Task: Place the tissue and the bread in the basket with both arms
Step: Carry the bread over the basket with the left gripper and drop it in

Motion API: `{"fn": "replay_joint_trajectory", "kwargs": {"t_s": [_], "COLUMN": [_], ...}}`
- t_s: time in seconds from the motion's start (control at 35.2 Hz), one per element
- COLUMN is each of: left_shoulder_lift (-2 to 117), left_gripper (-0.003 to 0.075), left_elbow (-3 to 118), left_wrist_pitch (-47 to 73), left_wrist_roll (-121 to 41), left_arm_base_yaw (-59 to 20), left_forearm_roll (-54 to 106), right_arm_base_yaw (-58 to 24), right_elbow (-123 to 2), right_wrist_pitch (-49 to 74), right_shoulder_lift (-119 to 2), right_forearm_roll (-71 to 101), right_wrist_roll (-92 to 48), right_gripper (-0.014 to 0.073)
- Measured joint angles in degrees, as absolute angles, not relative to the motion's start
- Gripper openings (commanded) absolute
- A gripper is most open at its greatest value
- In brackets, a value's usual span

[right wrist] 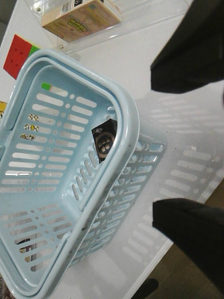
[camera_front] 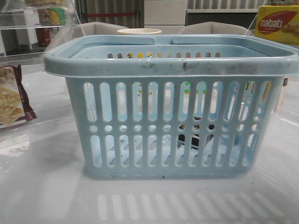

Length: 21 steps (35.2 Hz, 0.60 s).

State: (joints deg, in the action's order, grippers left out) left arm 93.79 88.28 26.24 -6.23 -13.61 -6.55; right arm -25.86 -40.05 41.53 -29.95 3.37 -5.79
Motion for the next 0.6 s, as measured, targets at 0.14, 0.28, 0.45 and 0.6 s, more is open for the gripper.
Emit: {"fn": "replay_joint_trajectory", "kwargs": {"t_s": [0.14, 0.28, 0.45, 0.6], "left_shoulder_lift": [88.15, 86.58, 89.11, 93.07], "left_gripper": [0.0090, 0.0090, 0.0122, 0.0399], "left_elbow": [88.28, 88.28, 87.21, 86.83], "left_wrist_pitch": [36.56, 44.03, 45.96, 44.59], "left_wrist_roll": [-6.23, -6.23, -6.23, -6.23], "left_arm_base_yaw": [-20.51, -28.81, -38.15, -41.28], "left_forearm_roll": [-6.31, -6.09, -5.86, -4.08], "right_arm_base_yaw": [-25.86, -25.86, -25.86, -25.86], "right_elbow": [-40.05, -40.05, -40.05, -40.05], "right_wrist_pitch": [41.53, 41.53, 41.53, 41.53], "right_shoulder_lift": [-29.95, -29.95, -29.95, -29.95], "right_forearm_roll": [3.37, 3.37, 3.37, 3.37], "right_wrist_roll": [-5.79, -5.79, -5.79, -5.79], "right_gripper": [0.0542, 0.0542, 0.0542, 0.0542]}}
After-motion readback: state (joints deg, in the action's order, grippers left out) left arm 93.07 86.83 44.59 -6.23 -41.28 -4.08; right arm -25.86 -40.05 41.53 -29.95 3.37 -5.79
